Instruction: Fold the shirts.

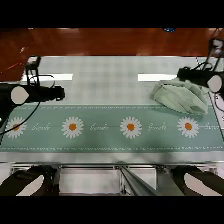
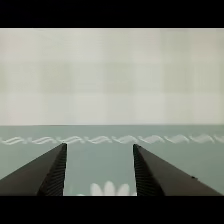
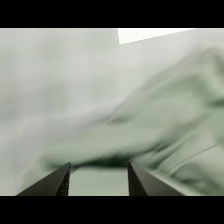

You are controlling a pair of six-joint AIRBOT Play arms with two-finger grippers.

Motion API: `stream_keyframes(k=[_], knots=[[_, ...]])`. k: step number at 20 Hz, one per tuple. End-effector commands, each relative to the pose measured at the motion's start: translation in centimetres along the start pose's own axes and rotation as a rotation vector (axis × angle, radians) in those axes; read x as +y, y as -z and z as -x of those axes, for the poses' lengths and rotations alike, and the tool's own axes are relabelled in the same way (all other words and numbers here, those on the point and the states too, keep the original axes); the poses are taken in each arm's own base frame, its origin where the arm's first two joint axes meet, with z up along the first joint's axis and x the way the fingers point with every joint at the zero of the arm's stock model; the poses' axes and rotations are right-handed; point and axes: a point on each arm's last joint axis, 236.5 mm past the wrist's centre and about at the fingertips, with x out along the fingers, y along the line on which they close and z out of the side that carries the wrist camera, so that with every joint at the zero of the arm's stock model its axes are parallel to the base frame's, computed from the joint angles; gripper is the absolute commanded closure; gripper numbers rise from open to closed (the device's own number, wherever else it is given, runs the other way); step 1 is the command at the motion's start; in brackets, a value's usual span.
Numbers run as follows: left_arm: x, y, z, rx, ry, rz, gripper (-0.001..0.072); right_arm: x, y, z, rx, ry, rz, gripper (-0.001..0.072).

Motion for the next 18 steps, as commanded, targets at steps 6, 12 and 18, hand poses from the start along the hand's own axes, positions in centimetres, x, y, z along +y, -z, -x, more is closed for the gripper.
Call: stream_keyframes(k=[6, 12, 18], knots=[[5.7, 2.5, 0.4, 0.12, -0.109, 0.217, 0.02, -10.5, 3.8, -11.2, 0.353, 0.192, -0.176, 0.0297], [5.5, 3.6, 0.6, 0.168, -0.108, 0.226, 0.02, -11.2, 9.6, -14.0, 0.541, 0.225, -0.182, 0.0315], [3.1, 4.0, 0.4, 0.203, 0.0, 0.189, 0.0201, -9.3, 5.2, -11.6, 0.501, 0.139, -0.102, 0.0688]])
